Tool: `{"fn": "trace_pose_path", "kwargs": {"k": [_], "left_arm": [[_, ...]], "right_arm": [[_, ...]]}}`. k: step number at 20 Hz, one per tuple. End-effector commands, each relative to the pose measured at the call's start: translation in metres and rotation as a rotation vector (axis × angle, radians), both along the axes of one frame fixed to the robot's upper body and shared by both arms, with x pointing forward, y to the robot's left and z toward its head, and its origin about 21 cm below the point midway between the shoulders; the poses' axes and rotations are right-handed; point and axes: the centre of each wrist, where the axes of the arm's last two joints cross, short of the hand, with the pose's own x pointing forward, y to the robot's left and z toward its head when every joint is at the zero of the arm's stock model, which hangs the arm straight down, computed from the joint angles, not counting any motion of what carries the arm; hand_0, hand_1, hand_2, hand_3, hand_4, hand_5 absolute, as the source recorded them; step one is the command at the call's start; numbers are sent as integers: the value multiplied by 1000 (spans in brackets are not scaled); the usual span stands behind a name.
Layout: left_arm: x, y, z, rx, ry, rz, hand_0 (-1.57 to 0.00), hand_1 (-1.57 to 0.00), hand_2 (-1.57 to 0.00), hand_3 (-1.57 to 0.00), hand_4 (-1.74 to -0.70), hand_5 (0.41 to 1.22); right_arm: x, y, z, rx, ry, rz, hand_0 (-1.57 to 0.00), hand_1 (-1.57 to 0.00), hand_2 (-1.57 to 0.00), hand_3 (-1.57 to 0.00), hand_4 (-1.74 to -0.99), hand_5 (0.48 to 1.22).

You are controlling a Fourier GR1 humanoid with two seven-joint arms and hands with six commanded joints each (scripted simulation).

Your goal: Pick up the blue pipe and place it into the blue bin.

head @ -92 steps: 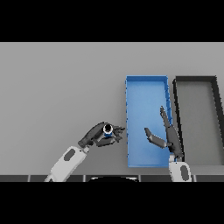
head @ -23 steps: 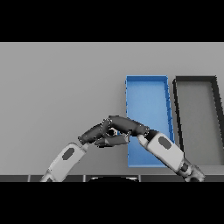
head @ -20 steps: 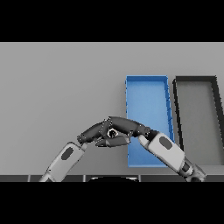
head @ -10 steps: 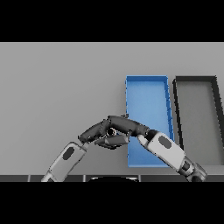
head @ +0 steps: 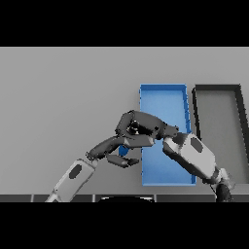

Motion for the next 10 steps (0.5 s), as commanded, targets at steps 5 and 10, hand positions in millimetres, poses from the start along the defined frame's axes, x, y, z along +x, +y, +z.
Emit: {"fn": "trace_pose_path", "kwargs": {"k": [5,10], "left_arm": [[-7,0,-7,6,-8,-9,0,0,0,0,-912,502],[-8,6,1,-22,-23,-21,1,1,1,1,-907,491]], "right_arm": [[13,-19,72,123,-97,-65,-1571,-1571,-1571,-1571,-1720,1127],[53,-47,104,143,-110,-358,-1571,-1571,-1571,-1571,-1734,1127]]}}
